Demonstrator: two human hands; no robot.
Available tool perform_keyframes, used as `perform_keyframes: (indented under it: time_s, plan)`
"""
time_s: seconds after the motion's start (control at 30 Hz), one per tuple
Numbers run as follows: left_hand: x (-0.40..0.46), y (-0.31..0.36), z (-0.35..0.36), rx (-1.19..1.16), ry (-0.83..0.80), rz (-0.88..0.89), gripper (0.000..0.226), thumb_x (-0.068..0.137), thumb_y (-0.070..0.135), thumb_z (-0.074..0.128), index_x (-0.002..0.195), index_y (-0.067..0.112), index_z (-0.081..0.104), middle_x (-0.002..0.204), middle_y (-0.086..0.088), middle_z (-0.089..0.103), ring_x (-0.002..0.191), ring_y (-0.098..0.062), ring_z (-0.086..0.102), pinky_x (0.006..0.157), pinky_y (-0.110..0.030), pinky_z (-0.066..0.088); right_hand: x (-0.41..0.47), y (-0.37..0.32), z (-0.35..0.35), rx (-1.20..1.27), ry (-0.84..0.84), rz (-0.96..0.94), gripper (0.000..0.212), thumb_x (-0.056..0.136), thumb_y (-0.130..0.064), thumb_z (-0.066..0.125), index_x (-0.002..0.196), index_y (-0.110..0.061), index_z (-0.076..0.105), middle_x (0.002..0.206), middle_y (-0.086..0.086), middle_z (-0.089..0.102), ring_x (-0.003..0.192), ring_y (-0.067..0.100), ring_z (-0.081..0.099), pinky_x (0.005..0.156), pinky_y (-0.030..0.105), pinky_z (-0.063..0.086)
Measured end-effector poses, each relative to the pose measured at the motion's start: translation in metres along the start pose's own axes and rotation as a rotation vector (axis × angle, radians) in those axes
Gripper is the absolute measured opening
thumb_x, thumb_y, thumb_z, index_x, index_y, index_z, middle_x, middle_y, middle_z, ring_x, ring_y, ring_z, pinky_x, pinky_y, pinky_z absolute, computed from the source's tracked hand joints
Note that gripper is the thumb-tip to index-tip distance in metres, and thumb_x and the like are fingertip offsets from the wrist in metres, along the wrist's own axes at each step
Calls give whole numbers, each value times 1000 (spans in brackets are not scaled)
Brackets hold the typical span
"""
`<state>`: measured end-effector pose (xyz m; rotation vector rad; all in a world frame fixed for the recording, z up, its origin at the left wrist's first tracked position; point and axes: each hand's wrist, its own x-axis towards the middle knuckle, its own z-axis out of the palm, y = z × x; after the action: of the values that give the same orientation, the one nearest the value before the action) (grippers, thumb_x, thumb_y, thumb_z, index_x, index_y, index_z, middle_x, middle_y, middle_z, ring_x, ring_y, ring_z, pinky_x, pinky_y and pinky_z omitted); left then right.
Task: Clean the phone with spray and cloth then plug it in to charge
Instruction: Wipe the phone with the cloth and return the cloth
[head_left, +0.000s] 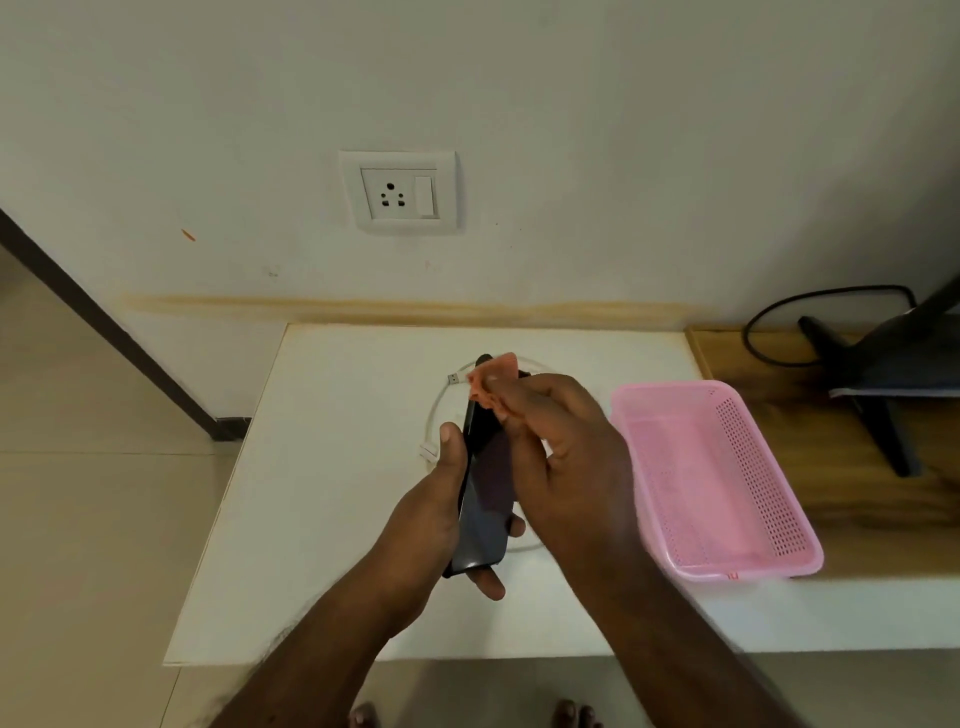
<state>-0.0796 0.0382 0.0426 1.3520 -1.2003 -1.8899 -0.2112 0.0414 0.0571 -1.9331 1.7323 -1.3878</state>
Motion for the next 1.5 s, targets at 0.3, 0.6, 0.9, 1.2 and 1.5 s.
perform_keyframes:
  time_s: [0.3,0.6,0.9,1.2,1.5]
  plan:
    - [-2,2,4,-25,-30,11,51,71,64,19,86,38,61,58,19,73,54,2,70,40,-17,53,-8,-7,5,-83,65,30,35,97,-23,49,126,-16,68,120,0,67,110,13,64,91,27,55]
    - [-2,6,0,7,-21,49,58,72,73,20,78,56,75,73,9,79,67,-13,75,50,-26,60,-5,-4,3,-108,88,147,29,98,-20,51,120,-16,70,108,0,70,95,15,67,79,30,59]
    - [-4,5,0,-37,-82,33,64,77,68,20,92,40,75,82,2,78,73,-17,73,53,-37,60,-3,-4,-2,-150,158,35,27,96,-16,56,119,-12,70,110,2,70,98,14,66,80,12,50]
    - [-5,7,-10,12,-53,131,50,75,74,17,78,69,67,75,28,75,71,4,72,52,-13,54,-14,-19,15,-102,81,-36,46,103,-36,35,118,-10,71,111,3,71,100,15,67,81,29,59]
    - [1,1,-7,-73,-68,56,65,75,72,22,95,40,76,85,1,79,73,-17,73,53,-37,61,-3,5,2,-93,154,122,22,97,-11,60,115,-12,72,105,1,70,92,16,67,73,35,59]
